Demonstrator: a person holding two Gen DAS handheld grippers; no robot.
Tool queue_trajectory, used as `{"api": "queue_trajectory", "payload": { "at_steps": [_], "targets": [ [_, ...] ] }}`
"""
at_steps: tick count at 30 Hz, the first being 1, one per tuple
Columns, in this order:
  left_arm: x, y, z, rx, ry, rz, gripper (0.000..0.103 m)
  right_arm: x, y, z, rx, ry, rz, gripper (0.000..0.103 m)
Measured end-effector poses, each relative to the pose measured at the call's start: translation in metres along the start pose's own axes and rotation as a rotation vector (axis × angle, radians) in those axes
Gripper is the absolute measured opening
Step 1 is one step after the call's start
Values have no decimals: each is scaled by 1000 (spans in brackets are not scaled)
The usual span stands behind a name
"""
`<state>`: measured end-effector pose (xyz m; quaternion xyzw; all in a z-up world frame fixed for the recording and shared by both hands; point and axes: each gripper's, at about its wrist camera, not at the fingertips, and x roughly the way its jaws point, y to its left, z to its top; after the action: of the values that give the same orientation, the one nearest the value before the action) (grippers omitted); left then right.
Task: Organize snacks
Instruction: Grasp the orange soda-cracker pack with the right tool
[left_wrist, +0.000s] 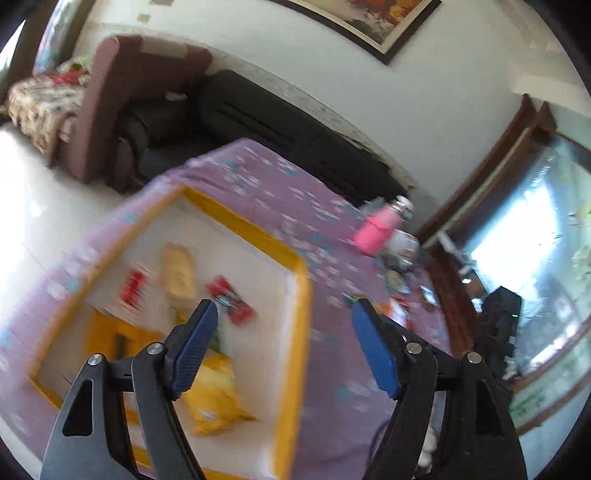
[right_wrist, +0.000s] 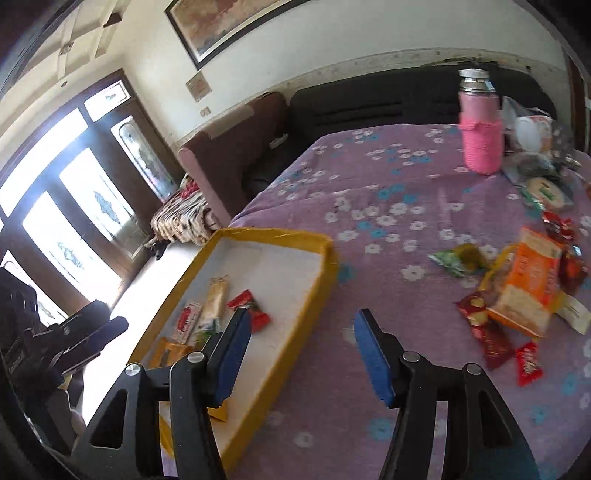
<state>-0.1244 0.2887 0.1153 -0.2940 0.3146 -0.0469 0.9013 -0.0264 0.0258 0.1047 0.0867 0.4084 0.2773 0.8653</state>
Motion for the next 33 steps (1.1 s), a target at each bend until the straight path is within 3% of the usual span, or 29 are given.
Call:
{"api": "queue_trajectory", "payload": {
  "at_steps": [2,8,13,18,21,26,32,33],
  "targets": [
    [11,-19,-20,-2,51,-28,75,-19,-39,-1,56,-22,-57,60],
    [55,-70,-71,71,170,26,75,-88,-157,-17,252,-114,-184,62],
    [78,-94,-88,110,216,54,75,-89,-212,-21,307,-84,-249,62],
    [88,-100,-93,103,258,54,75,-51,-219,-7,352,-33,-175,62],
    [89,-100,-94,105,253,68,75,-18,-213,16,345,23,-189,67],
    [86,-94,-86,108,221,84,75,27,-191,45,291,91,-304,70],
    [91,-84,-86,120,232,82,75,64,-177,48,258,135,-426,73],
    [92,-83,-86,120,234,80,75,64,-175,48,250,126,-432,63]
  ]
}}
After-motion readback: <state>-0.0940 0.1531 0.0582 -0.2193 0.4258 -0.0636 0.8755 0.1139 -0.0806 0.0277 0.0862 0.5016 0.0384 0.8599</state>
